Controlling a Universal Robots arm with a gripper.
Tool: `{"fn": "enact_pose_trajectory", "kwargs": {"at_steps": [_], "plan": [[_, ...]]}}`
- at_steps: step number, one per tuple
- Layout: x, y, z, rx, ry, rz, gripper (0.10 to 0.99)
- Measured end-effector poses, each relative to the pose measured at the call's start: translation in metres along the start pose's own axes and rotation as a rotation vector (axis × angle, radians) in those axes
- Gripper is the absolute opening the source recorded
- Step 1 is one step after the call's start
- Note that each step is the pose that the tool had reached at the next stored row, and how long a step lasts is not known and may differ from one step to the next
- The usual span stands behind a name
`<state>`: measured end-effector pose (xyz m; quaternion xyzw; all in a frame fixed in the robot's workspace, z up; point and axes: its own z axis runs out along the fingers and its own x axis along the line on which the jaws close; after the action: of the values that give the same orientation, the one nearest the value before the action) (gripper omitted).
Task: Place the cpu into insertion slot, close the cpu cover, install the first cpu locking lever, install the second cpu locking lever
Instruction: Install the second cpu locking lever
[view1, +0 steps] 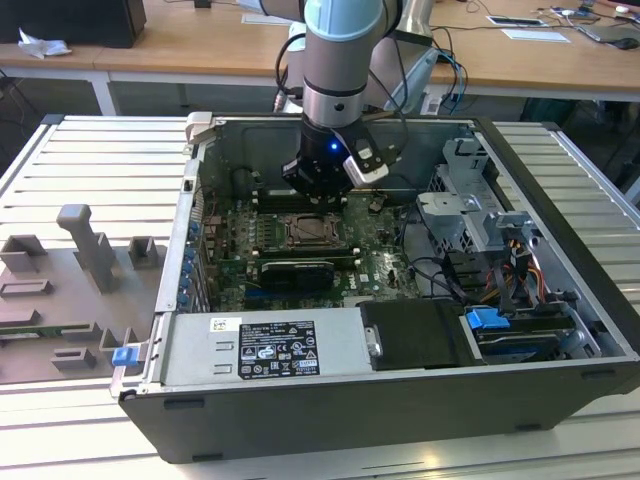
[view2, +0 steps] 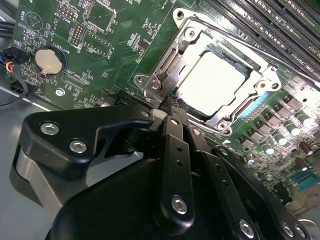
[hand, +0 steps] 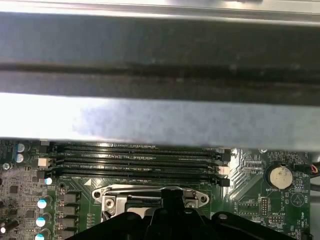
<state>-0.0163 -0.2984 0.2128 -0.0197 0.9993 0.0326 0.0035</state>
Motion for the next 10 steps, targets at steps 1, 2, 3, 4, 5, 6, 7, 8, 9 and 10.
{"fn": "enact_pose_trajectory", "kwargs": {"at_steps": [1, 2, 3, 4, 5, 6, 7, 8, 9, 10], "plan": [[0.0, -0.0002, -0.0001, 0.0, 0.0001, 0.0, 0.106], [0.0, -0.0004, -0.0002, 0.0, 0.0002, 0.0, 0.106], [0.0, -0.0004, -0.0008, 0.001, 0.0004, 0.0, 0.106], [0.0, -0.0003, -0.0027, 0.0, 0.0002, 0.0, 0.106], [0.0, 0.0, -0.0068, 0.0, 0.0001, 0.0, 0.106], [-0.0001, 0.0002, -0.0095, 0.0, 0.0001, 0.0, 0.106], [-0.0001, 0.0005, -0.0137, 0.0, 0.0001, 0.0, 0.106], [-0.0001, 0.0009, -0.0196, 0.0, 0.0002, 0.0, 0.106], [-0.0002, 0.0011, -0.0233, 0.0, 0.0001, 0.0, 0.106], [-0.0002, 0.0012, -0.0245, 0.0, 0.0001, 0.0, 0.106]]}}
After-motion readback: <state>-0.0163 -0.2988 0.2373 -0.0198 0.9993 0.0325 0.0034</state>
